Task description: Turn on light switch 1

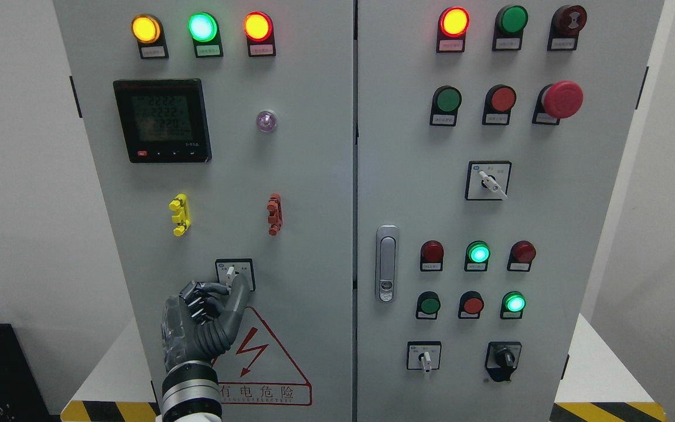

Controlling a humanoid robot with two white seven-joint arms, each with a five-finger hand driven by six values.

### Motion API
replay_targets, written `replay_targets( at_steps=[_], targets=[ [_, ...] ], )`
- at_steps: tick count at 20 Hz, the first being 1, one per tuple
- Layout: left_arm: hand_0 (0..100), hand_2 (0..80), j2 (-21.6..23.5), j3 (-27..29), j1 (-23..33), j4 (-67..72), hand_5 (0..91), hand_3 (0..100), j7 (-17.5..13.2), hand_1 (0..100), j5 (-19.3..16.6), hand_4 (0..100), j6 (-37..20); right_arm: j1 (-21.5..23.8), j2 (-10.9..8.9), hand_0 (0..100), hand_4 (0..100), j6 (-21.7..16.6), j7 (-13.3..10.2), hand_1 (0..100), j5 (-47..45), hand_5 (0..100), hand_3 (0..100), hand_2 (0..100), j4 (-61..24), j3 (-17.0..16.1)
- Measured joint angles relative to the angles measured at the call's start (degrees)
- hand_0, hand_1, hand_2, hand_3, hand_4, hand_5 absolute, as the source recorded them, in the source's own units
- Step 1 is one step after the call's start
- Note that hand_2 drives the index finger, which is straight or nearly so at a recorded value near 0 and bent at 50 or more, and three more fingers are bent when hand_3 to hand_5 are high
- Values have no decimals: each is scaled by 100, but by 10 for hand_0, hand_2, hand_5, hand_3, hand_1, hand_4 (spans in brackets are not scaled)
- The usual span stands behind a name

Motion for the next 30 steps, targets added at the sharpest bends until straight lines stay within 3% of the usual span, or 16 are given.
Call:
replay_targets(
  at_steps=[15,30],
  targets=[
    [573,631,0,-5,-2,-1,832,950,0,689,3,935,0,0,0,0,0,0,0,0,0,0,0,0,0,0],
    [564,657,0,-16,4,0,842,967,4,639,6,943,0,0,0,0,0,0,0,0,0,0,0,0,0,0]
  ],
)
